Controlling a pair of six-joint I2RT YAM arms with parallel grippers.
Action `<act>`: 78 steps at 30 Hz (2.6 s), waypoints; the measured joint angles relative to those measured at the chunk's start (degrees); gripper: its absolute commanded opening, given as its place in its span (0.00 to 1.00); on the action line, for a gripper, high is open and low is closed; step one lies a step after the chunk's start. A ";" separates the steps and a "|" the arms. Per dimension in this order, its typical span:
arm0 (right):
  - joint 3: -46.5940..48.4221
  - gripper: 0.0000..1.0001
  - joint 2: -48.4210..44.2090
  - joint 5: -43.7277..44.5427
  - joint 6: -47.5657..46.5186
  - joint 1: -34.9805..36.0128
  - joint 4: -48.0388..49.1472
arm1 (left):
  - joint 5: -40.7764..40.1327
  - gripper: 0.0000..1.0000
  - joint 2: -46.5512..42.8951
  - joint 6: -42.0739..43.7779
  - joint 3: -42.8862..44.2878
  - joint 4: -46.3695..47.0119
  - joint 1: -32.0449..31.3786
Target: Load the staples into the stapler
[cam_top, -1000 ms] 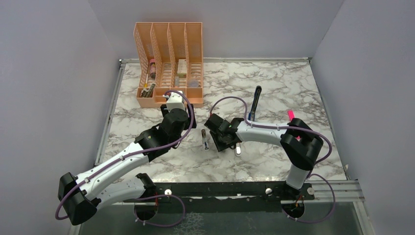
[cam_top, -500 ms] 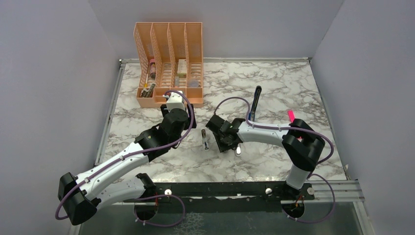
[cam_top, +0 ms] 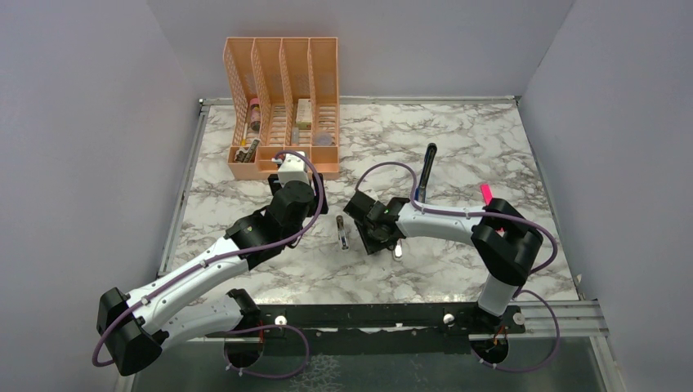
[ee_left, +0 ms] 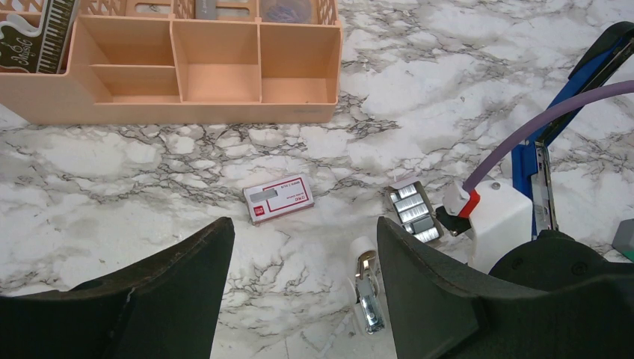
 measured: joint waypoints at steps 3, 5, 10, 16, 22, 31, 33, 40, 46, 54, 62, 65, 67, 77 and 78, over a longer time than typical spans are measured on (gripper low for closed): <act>0.00 0.38 0.00 -0.07 -1.70 0.00 0.11 | 0.00 0.71 0.00 0.00 0.00 0.00 0.00; 0.00 0.38 0.00 -0.33 -3.30 -0.02 0.42 | 0.00 0.71 0.00 0.02 0.00 0.02 0.00; -0.02 0.36 0.00 -2.05 -7.43 -0.37 1.73 | 0.00 0.71 0.00 0.00 0.00 0.00 0.00; -0.02 0.33 0.00 -3.61 -9.55 -1.20 2.86 | 0.00 0.71 0.07 0.00 0.00 0.00 0.00; -0.13 0.33 0.00 -4.04 -9.90 -2.03 2.82 | 0.00 0.71 0.09 0.00 0.00 0.00 0.00; -0.85 0.27 -0.66 -6.40 -11.65 -2.71 2.75 | 0.00 0.71 0.26 0.00 0.00 0.00 0.00; -0.96 0.26 -0.72 -6.88 -11.96 -2.71 2.73 | 0.00 0.71 0.26 0.00 0.00 0.00 0.00; -1.03 0.27 -0.72 -7.56 -12.24 -2.71 2.45 | 0.00 0.71 0.26 0.00 0.00 0.00 0.00; -1.03 0.23 -0.72 -7.23 -11.82 -2.71 2.23 | 0.00 0.71 0.28 0.00 0.00 0.00 0.00; -1.09 0.22 -3.39 -3.48 -9.42 -2.73 2.43 | 0.00 0.71 0.28 0.00 0.00 0.00 0.00; -4.39 0.23 -14.64 3.43 -1.55 -2.75 2.23 | 0.02 0.71 0.28 -0.04 0.00 0.00 0.00; -6.16 0.23 -18.10 6.23 3.21 -3.13 0.48 | 0.02 0.71 0.35 -0.15 0.00 0.02 0.00; -7.72 0.23 -19.69 7.37 5.90 -3.13 -0.44 | 0.07 0.71 0.48 -0.17 0.00 0.02 0.00; -11.32 0.23 -20.02 7.82 11.80 -3.48 -1.64 | 1.09 0.71 1.18 -0.37 0.00 0.04 0.00; -11.52 0.23 -19.93 7.82 12.00 -3.48 -1.60 | 1.11 0.71 1.18 -0.37 0.00 0.04 0.00</act>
